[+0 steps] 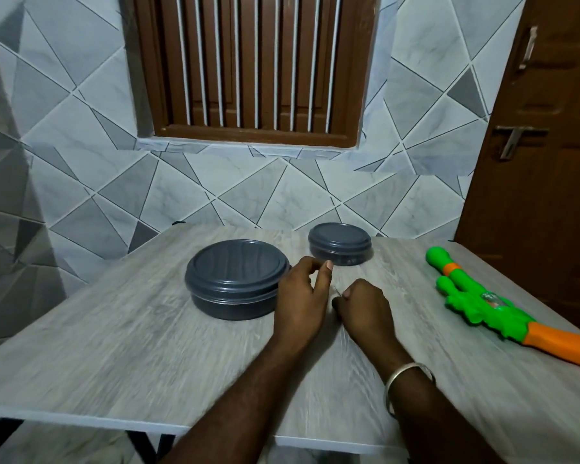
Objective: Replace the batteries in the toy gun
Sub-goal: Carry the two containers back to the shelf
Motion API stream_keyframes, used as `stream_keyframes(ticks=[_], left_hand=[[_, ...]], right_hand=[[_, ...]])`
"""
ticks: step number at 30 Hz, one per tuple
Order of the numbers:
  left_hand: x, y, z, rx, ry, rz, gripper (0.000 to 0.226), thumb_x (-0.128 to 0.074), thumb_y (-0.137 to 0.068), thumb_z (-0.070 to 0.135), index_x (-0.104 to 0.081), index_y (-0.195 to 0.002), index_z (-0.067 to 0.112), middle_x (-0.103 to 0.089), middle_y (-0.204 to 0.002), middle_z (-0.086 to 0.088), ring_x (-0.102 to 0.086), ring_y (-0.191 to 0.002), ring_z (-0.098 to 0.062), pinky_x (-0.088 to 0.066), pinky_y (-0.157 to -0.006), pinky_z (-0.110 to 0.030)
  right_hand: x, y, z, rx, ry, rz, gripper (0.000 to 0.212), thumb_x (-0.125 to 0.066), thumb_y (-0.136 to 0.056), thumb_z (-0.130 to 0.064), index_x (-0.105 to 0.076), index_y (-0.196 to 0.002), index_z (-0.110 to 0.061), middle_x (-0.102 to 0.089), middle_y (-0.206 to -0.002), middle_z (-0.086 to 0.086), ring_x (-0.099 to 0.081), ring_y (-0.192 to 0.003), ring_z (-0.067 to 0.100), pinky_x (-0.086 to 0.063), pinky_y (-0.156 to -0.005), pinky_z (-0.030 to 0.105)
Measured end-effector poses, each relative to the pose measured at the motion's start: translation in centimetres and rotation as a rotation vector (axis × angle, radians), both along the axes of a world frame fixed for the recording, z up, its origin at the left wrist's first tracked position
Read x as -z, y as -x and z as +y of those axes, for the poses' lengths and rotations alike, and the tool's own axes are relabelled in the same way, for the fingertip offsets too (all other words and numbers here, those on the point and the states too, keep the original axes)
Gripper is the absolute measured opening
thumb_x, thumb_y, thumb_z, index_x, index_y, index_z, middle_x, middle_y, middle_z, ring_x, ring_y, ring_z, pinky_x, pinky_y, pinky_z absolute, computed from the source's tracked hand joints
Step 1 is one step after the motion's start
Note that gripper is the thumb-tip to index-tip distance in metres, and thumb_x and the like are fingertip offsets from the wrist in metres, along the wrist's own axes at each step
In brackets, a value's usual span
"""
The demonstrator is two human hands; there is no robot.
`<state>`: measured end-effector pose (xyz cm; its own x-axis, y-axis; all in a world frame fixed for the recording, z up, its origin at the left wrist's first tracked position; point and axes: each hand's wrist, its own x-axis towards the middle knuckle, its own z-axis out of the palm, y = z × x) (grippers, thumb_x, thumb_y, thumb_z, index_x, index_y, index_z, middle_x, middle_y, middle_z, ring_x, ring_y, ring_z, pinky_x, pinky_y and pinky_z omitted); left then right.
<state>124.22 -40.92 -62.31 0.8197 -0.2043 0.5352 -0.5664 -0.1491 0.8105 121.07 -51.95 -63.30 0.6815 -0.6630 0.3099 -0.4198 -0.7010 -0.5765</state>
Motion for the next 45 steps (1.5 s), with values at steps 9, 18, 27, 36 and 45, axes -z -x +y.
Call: stream_keyframes(ticks=[9,18,27,36,45], left_hand=[[-1.8,-0.8,2.3,-0.098,0.129,-0.110,0.021,-0.055,-0.102,0.034,-0.070,-0.101,0.018,-0.070,-0.088,0.007,-0.065,-0.083,-0.007,-0.051,-0.073,-0.024],[-3.9,-7.7,10.9,-0.568,0.120,-0.085,0.024,-0.057,-0.096,0.032,-0.072,-0.105,0.016,-0.073,-0.108,-0.001,-0.064,-0.098,-0.018,-0.045,-0.087,-0.029],[-1.0,-10.6,13.5,-0.493,0.031,0.431,0.064,-0.060,-0.095,0.038,-0.042,-0.147,0.005,-0.047,-0.149,-0.020,-0.046,-0.136,-0.039,-0.037,-0.110,-0.044],[-1.1,-9.9,11.6,-0.411,0.244,0.382,0.024,-0.060,-0.093,0.035,-0.069,-0.099,0.014,-0.070,-0.095,-0.008,-0.066,-0.091,-0.032,-0.055,-0.087,-0.048],[-1.9,-6.9,7.7,-0.252,0.284,0.258,0.024,-0.061,-0.095,0.038,-0.065,-0.114,0.024,-0.069,-0.106,-0.001,-0.066,-0.100,-0.027,-0.054,-0.094,-0.051]], right_hand=[[-0.8,-2.2,1.7,-0.161,-0.440,-0.303,0.038,-0.046,-0.095,-0.008,-0.046,-0.132,-0.016,-0.065,-0.105,0.008,-0.063,-0.093,0.025,-0.051,-0.082,0.038],[-2.5,-6.0,4.9,-0.151,-1.043,-0.368,0.031,-0.035,-0.096,-0.004,-0.062,-0.108,-0.011,-0.046,-0.072,0.000,-0.039,-0.059,0.013,-0.031,-0.051,0.024],[-1.8,-9.6,8.3,-0.221,-1.084,-0.297,0.056,-0.067,-0.079,-0.040,-0.060,-0.122,-0.005,-0.068,-0.111,0.012,-0.066,-0.095,0.028,-0.050,-0.063,0.030],[-1.8,-9.3,7.7,-0.040,-1.158,-0.547,0.031,-0.053,-0.095,-0.029,-0.072,-0.101,-0.005,-0.074,-0.096,0.007,-0.068,-0.088,0.024,-0.056,-0.078,0.040],[-2.3,-7.2,3.8,0.018,-1.173,-0.720,0.042,-0.048,-0.095,-0.040,-0.068,-0.111,-0.007,-0.072,-0.107,0.008,-0.067,-0.098,0.028,-0.054,-0.092,0.048]])
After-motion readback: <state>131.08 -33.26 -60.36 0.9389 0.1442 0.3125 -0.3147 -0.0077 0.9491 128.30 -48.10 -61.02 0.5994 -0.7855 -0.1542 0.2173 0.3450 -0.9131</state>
